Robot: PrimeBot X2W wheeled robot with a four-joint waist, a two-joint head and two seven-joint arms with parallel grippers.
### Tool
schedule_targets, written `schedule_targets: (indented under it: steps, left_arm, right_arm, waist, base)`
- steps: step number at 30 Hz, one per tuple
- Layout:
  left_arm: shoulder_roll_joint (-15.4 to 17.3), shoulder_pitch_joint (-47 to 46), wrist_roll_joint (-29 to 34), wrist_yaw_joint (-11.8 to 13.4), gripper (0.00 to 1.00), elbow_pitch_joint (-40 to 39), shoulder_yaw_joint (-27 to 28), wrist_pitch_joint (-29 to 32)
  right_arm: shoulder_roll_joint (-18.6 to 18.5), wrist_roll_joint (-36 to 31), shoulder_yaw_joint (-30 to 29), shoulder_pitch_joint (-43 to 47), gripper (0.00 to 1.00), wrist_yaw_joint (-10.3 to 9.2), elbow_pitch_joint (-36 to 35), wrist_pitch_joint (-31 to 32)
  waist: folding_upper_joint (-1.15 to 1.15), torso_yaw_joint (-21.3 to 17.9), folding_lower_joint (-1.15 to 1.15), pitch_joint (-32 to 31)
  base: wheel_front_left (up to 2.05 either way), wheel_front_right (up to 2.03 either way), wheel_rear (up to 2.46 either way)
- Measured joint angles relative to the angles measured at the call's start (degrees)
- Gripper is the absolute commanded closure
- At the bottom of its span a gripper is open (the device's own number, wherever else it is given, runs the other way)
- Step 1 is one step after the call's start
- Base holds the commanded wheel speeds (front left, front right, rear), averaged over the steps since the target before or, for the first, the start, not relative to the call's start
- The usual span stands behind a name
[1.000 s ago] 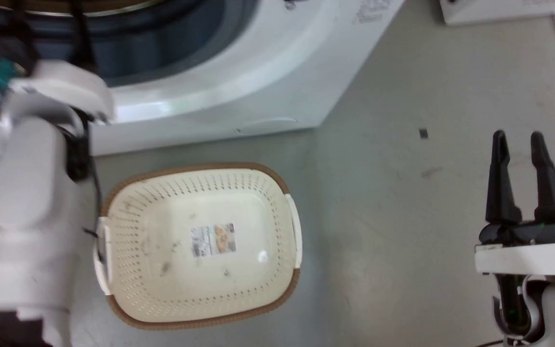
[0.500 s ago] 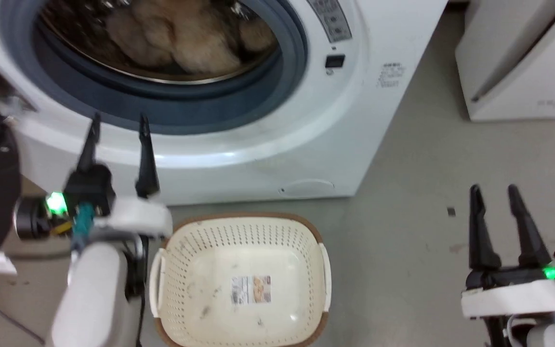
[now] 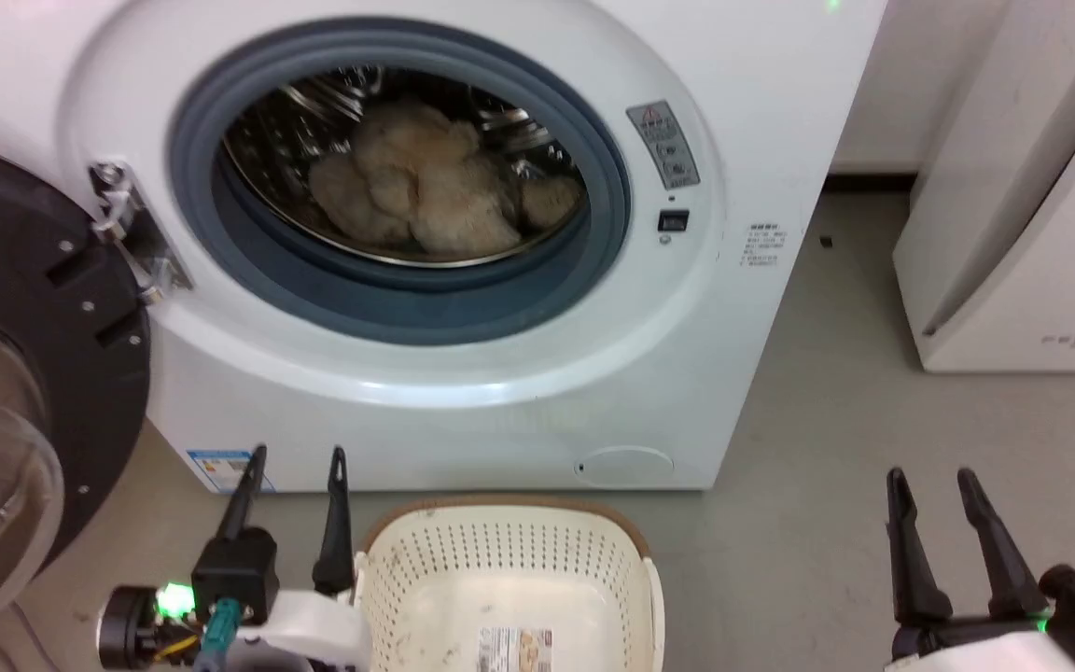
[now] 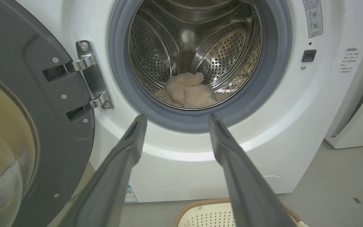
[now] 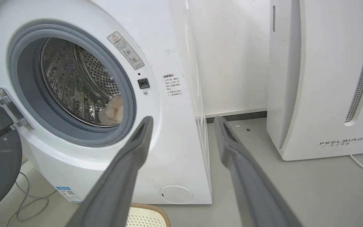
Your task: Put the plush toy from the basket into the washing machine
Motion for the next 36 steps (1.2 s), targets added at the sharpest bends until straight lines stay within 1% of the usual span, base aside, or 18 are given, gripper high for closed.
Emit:
schedule_targets:
  steps: [8, 9, 20, 36]
  left_arm:
    - [-1.08, 3.66, -0.23, -2.02, 0.00, -0.82, 0.04, 0.00]
    - [-1.10, 3.82, -0.23, -2.05, 1.00, -0.77, 0.07, 0.04]
    - [-1.08, 3.81, -0.22, -2.05, 1.00, -0.91, 0.27, 0.83]
    - [-1.43, 3.81, 0.20, -2.48, 1.00, -2.10, 0.85, 2.63]
  right_arm:
    - [0.00, -0.38, 0.20, 2.78, 0.00, 0.00, 0.08, 0.00]
    - [0.00, -0.37, 0.24, 2.84, 1.00, 0.00, 0.08, 0.02]
    - [0.00, -0.51, 0.27, 2.82, 1.00, -0.01, 0.07, 0.68]
    - [0.00, -2.43, 0.42, 2.35, 1.00, -0.01, -0.10, 2.55]
  waist:
    - [0.00, 1.03, 0.00, -3.69]
    - [0.00, 1.05, -0.01, -3.79]
    - [0.00, 0.97, 0.00, -3.82]
    - [0.00, 0.81, 0.01, -3.81]
  base:
    - [0.00, 0.00, 0.00]
    - [0.00, 0.00, 0.00]
    - [0.00, 0.00, 0.00]
    - [0.00, 0.00, 0.00]
